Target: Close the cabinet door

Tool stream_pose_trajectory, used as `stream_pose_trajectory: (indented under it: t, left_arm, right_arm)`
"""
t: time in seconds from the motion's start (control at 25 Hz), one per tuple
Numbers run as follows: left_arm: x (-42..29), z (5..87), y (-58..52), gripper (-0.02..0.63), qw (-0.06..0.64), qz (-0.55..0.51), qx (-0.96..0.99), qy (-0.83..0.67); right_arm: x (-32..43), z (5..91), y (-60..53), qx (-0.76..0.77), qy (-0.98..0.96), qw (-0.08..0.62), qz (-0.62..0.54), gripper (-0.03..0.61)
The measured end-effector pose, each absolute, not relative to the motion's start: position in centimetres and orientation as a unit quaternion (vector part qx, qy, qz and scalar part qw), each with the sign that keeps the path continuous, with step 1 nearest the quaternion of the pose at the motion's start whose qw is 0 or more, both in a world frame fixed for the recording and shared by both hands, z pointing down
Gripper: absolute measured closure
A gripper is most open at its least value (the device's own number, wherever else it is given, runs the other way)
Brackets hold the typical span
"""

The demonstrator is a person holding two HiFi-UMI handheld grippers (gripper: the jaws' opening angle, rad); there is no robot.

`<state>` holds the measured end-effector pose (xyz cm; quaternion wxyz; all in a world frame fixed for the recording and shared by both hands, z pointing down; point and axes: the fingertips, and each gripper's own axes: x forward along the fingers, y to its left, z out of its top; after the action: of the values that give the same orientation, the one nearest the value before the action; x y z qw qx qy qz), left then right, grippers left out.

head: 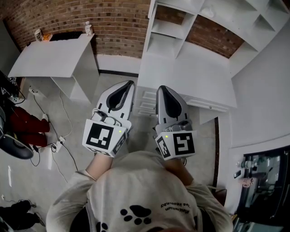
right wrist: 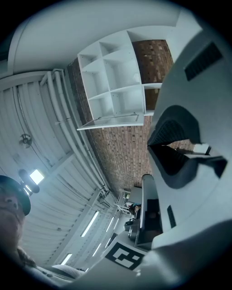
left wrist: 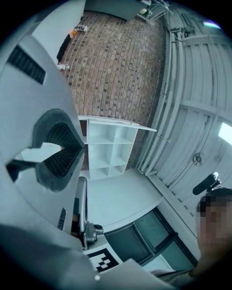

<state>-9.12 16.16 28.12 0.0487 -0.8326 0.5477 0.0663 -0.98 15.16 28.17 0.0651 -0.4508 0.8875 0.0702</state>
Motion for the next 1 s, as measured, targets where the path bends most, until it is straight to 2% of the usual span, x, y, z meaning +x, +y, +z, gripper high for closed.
stream_pose_trajectory:
  t: [0.44, 1.0]
  left_arm:
    - [-9.2, 28.3, 12.9, 0.606, 0.050, 0.074, -0.842, 0.532]
    - [-11.5, 28.3, 1.7, 0.606, 0.041, 0.073, -0.853, 0.515]
  right_arm:
    - [-1.7, 28.3, 12.4, -0.456, 0.884, 0.055, 0.085, 0.568]
    - [-3.9, 28.3, 1.7, -0.473, 0.876, 0.034, 0.088, 0.568]
